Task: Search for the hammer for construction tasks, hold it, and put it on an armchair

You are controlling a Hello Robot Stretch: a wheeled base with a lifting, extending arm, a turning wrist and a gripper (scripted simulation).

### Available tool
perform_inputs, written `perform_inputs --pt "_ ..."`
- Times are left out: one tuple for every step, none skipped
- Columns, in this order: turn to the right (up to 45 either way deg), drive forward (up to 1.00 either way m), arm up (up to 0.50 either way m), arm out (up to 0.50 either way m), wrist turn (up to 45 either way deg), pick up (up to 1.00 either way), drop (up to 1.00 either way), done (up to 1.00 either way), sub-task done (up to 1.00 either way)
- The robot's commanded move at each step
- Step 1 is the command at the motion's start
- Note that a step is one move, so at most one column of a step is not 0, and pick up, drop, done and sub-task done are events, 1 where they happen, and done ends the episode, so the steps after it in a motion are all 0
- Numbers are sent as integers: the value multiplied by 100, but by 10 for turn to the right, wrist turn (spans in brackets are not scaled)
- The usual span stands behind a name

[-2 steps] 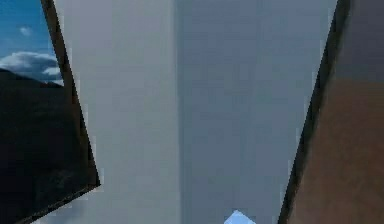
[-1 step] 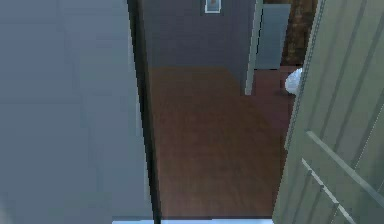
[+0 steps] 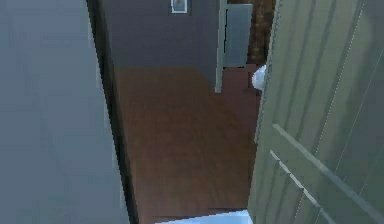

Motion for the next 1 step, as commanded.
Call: perform_inputs --pt "0 100 0 0 0 0 0 0 0"
